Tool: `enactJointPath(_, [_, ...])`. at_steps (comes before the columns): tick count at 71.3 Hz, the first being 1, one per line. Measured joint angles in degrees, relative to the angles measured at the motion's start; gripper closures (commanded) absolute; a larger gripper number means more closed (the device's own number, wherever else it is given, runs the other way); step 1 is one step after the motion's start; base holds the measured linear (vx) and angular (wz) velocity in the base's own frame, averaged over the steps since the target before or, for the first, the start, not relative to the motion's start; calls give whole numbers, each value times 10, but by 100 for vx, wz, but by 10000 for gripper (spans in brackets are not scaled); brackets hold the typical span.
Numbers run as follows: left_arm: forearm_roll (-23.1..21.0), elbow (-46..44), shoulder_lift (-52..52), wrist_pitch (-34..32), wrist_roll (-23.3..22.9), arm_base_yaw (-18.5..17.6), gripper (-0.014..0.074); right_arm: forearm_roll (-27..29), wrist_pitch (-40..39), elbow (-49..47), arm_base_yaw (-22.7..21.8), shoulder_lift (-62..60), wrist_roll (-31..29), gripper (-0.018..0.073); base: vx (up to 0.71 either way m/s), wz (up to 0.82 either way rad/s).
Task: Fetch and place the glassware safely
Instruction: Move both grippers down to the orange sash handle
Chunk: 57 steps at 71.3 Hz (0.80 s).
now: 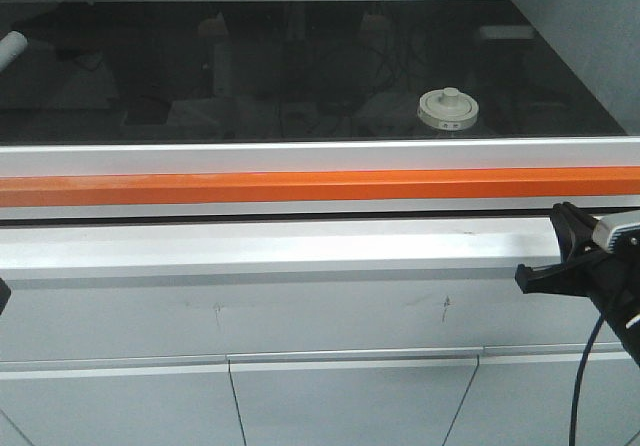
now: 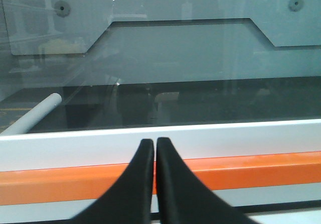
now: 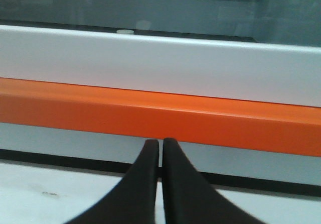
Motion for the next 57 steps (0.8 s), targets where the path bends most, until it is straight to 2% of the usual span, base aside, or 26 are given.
enactJointPath(57, [0,0,0,0,1,0,603,1,-12,-54,0,107,-37,563,0,0])
